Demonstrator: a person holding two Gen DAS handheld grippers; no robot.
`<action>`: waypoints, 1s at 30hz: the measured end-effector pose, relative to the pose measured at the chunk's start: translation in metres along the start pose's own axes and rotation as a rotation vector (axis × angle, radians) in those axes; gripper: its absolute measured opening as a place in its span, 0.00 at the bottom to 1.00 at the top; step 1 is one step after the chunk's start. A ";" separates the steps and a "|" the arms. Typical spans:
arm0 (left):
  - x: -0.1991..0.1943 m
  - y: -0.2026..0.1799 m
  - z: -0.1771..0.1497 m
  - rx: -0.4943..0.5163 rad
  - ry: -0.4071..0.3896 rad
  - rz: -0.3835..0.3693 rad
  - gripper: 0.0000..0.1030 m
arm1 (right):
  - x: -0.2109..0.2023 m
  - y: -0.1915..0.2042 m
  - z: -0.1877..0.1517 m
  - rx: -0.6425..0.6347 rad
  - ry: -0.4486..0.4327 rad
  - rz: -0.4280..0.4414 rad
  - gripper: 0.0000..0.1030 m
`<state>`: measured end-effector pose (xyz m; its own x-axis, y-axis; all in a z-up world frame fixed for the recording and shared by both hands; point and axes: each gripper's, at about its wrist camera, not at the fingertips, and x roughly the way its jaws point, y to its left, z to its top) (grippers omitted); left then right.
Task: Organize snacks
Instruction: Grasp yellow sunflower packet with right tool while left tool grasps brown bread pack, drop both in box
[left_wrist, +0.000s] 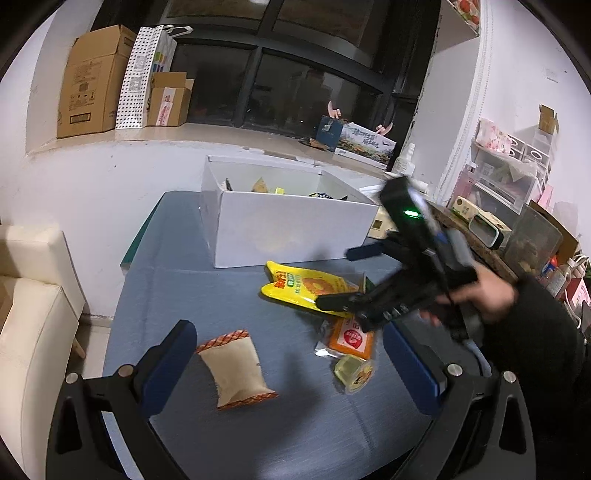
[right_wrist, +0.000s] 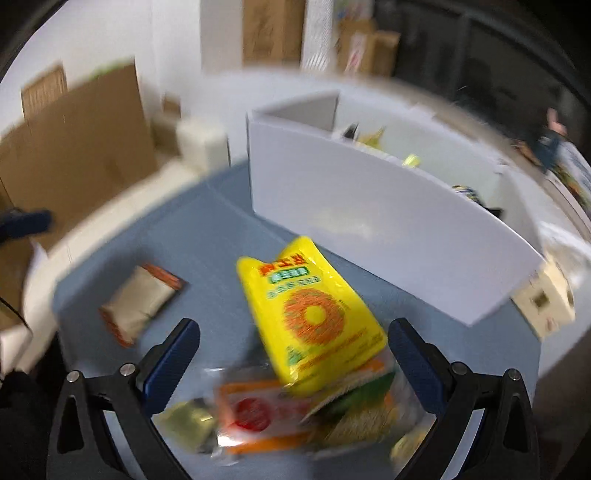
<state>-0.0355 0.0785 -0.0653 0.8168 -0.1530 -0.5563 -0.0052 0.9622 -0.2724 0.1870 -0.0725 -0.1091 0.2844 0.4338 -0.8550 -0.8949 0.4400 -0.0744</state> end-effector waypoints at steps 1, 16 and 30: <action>0.000 0.002 -0.001 -0.002 0.000 0.002 1.00 | 0.009 -0.002 0.005 -0.026 0.034 0.018 1.00; 0.003 0.026 -0.010 -0.071 0.024 0.023 1.00 | 0.070 -0.016 0.017 -0.051 0.250 0.134 0.91; 0.033 0.023 -0.019 -0.077 0.119 0.058 1.00 | -0.050 -0.016 -0.009 0.206 -0.087 0.033 0.30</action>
<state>-0.0202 0.0909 -0.1048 0.7400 -0.1277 -0.6604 -0.0985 0.9506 -0.2943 0.1841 -0.1089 -0.0698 0.2922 0.5129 -0.8072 -0.8179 0.5715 0.0671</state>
